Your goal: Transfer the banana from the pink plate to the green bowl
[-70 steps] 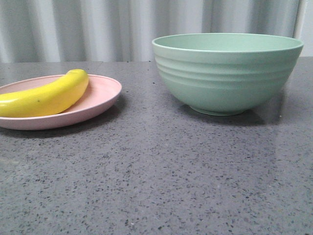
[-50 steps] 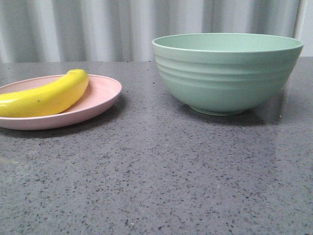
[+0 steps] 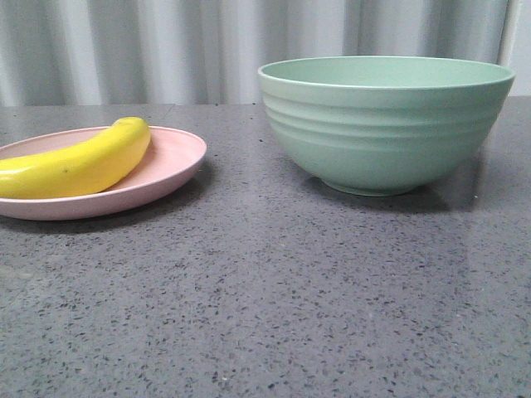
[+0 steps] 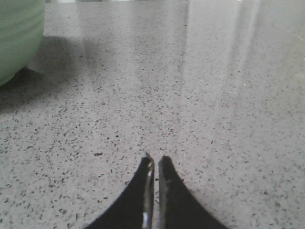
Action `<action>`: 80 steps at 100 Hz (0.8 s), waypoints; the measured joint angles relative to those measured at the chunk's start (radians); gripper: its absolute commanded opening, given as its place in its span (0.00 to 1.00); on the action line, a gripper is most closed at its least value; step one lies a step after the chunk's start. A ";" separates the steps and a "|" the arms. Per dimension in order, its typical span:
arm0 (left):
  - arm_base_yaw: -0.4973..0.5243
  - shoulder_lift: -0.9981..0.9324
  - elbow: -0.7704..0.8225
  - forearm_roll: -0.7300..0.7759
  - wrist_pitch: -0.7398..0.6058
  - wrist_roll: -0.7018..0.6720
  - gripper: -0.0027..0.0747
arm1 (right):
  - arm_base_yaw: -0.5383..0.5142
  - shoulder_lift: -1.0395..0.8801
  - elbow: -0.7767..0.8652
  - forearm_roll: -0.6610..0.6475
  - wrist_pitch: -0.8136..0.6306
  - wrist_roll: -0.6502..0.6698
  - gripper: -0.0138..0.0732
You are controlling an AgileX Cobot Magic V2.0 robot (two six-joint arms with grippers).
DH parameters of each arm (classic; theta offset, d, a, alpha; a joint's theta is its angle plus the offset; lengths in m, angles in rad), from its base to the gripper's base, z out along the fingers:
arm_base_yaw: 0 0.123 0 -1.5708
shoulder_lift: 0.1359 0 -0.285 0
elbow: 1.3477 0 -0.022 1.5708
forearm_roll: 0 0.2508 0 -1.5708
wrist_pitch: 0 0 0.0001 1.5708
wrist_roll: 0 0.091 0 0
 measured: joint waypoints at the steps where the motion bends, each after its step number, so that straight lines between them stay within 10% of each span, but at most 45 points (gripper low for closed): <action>1: 0.000 0.000 0.000 0.000 0.000 0.000 0.01 | 0.000 0.000 0.000 0.000 0.000 0.000 0.07; 80: 0.000 0.000 0.000 0.000 -0.068 0.000 0.01 | 0.000 0.000 0.000 0.000 -0.107 0.000 0.07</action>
